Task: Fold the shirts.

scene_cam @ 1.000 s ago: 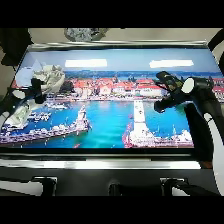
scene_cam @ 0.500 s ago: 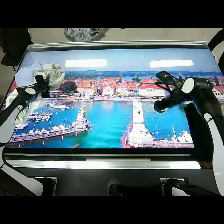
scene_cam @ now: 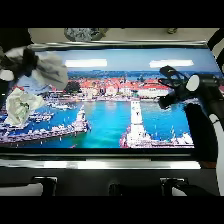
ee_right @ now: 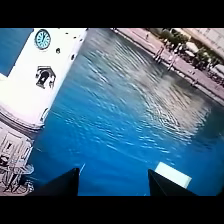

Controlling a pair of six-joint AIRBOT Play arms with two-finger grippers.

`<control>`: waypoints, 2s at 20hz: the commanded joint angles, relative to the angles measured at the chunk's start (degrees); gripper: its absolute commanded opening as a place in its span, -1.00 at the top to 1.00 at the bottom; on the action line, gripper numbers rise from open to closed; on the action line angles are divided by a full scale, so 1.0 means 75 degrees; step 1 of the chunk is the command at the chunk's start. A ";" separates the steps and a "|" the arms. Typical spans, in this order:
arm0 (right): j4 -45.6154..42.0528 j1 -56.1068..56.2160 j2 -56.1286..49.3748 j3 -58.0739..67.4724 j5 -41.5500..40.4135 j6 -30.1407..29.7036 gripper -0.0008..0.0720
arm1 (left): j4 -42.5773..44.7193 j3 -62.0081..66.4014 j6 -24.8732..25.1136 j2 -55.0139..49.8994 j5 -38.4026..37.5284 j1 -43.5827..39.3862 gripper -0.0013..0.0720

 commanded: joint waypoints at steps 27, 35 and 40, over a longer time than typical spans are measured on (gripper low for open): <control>0.1900 -0.0006 0.2229 -0.1169 0.2547 -0.0469 -0.87 | 0.1268 -0.3899 0.2393 0.3153 -0.6790 -0.2457 -0.82; 0.3485 0.0012 0.0495 -0.1629 0.2020 -0.1017 -0.87 | 0.1839 -0.5176 0.2643 0.3751 -0.7583 -0.0309 -0.81; 0.4925 0.0012 0.0376 -0.3270 0.1964 -0.1772 -0.87 | 0.0586 -0.7242 0.3019 0.3748 -0.6554 -0.1160 -0.66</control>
